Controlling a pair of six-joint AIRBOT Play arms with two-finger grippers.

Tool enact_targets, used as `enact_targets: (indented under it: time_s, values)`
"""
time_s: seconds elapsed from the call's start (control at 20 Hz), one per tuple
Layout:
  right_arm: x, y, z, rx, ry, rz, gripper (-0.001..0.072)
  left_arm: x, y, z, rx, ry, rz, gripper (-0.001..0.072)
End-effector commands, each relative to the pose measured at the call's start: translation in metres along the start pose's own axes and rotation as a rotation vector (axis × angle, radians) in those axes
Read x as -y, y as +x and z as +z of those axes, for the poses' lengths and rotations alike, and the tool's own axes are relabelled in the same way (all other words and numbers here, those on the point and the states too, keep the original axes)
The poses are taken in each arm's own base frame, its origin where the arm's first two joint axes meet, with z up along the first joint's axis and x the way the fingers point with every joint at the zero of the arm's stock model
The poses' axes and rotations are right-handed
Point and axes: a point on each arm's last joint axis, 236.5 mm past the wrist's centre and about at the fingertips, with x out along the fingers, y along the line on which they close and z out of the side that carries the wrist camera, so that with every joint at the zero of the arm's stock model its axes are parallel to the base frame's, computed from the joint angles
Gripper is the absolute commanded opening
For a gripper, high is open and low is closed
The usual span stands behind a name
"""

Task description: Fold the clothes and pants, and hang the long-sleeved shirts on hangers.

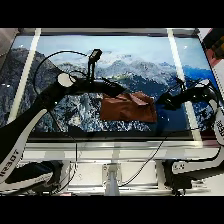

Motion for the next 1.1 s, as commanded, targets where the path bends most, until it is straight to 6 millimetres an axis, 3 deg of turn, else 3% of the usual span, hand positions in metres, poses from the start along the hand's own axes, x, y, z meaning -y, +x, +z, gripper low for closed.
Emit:
enact_targets:
  time_s: [0.0,0.1,0.3,0.55,0.75,0.8,0.9,0.95,1.05]
  values:
    - [-0.015,0.011,-0.013,-0.084,-0.023,0.160,0.0658,0.000,0.000,0.000,0.000,-0.001,0.000,0.0639]
    - [-0.024,0.022,-0.007,-0.077,-0.054,0.211,0.0660,0.000,0.000,0.000,0.000,-0.001,0.000,0.0639]
    - [-0.020,0.045,0.003,-0.062,-0.109,0.161,0.0660,0.000,0.000,0.000,0.000,-0.001,0.000,0.0639]
    - [-0.042,0.073,-0.009,-0.137,-0.176,0.172,0.0660,0.000,0.000,0.000,0.000,-0.001,0.000,0.0639]
    - [-0.065,0.103,-0.001,-0.107,-0.253,0.126,0.0637,-0.001,0.001,-0.001,-0.002,-0.001,0.001,0.0639]
    - [-0.068,0.110,0.002,-0.091,-0.273,0.104,0.0502,-0.001,0.001,-0.001,-0.003,-0.002,0.001,0.0639]
    - [-0.076,0.123,0.006,-0.071,-0.309,0.076,0.0106,-0.003,0.002,-0.003,-0.007,-0.005,0.002,0.0639]
    - [-0.079,0.126,0.006,-0.069,-0.321,0.069,0.0015,-0.003,0.003,-0.003,-0.007,-0.006,0.003,0.0639]
    - [-0.083,0.122,0.011,-0.048,-0.341,0.058,0.0014,-0.006,0.001,-0.001,-0.003,-0.008,0.007,0.0641]
